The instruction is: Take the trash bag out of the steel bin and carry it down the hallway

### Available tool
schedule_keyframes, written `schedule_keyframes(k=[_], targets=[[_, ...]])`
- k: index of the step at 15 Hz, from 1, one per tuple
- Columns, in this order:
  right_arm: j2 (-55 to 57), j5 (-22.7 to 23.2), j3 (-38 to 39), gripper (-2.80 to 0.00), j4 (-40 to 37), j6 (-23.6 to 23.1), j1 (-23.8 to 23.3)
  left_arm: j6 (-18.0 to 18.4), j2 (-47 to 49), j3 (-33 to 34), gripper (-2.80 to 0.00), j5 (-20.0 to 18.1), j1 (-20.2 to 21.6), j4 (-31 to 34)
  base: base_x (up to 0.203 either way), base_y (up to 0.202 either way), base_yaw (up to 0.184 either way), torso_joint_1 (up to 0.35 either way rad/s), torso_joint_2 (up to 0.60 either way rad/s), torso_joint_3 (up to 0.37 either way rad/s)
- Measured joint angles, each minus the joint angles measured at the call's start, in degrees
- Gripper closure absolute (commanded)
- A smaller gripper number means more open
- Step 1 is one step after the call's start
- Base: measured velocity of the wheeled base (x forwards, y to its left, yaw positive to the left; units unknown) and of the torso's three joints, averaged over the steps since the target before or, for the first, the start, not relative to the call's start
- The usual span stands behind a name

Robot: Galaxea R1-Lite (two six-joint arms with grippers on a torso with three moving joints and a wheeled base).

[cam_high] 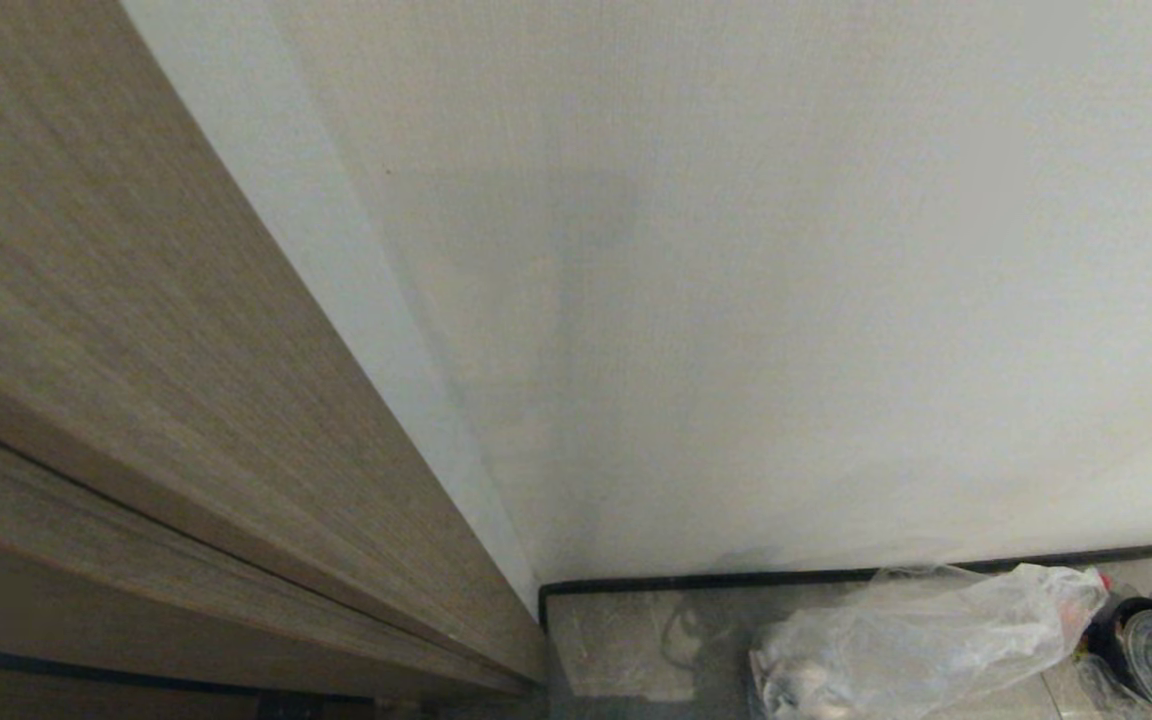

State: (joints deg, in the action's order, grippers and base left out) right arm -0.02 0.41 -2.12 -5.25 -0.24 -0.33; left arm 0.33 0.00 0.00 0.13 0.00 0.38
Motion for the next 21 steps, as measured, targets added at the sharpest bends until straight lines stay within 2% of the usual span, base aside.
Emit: schedule_keyframes(k=[4,21], targets=[[-0.07,0.00,0.00,0.00,-0.09,0.02,0.00,-0.55,0.00,0.00,0.00,0.07,0.00,0.00,0.000,0.000,0.000,0.001,0.00,0.056],[-0.07,0.00,0.12,0.00,0.02,-0.17,0.03,-0.57,0.00,0.00,0.00,0.09,0.00,-0.05,0.000,0.000,0.000,0.001,0.00,0.199]])
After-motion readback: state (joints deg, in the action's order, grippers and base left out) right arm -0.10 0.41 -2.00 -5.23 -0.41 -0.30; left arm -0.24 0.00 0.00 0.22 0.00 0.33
